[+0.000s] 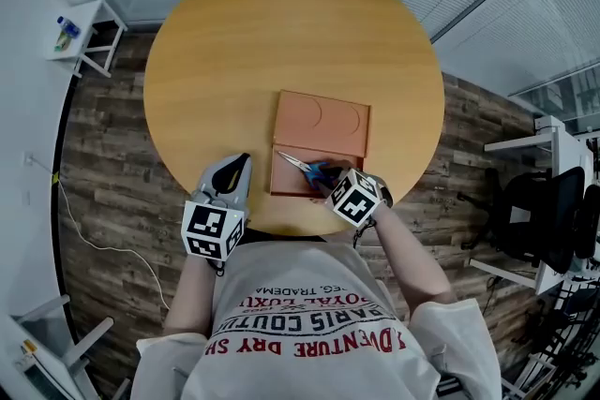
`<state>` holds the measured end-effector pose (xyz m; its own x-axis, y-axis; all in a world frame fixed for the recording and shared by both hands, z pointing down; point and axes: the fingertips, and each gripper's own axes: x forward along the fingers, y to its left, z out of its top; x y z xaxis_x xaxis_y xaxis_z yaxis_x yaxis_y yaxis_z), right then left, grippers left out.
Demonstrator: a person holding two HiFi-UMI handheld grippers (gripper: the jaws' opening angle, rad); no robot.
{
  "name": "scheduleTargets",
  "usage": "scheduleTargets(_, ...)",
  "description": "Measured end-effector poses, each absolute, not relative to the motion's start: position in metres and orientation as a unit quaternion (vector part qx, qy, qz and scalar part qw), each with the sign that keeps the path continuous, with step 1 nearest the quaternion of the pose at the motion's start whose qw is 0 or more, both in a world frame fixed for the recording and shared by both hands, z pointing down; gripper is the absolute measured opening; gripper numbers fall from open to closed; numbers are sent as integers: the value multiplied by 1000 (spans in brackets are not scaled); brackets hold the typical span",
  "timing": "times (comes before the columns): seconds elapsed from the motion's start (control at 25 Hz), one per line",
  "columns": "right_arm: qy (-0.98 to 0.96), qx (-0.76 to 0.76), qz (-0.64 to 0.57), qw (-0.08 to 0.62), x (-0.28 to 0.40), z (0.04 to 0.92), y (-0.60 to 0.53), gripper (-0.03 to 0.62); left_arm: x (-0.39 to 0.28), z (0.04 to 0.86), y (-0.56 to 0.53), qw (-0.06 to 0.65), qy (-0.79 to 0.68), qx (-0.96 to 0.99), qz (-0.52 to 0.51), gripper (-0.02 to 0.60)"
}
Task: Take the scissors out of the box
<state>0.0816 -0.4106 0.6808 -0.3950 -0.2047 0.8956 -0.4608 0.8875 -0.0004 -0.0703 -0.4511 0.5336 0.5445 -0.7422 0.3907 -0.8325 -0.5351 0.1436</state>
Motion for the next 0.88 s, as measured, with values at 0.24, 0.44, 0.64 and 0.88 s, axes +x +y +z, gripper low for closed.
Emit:
scheduleTargets(0.24,-849,226,113,465,78,639,-412,87,-62,526,-443,145,-454,866,149,8)
scheduleTargets(0.44,-864,279,114,404,83,598,-425,87,-56,515,-441,131,-453,870,145,8)
scheduleTargets(0.64,-869,339,111,343,97,553,-445,87,-47,499,-452,111,-448,876,139,8)
scheduleTargets(0.88,-870,402,94,269,111,500,-467,87,-37,469,-471,86,-445,882,125,8)
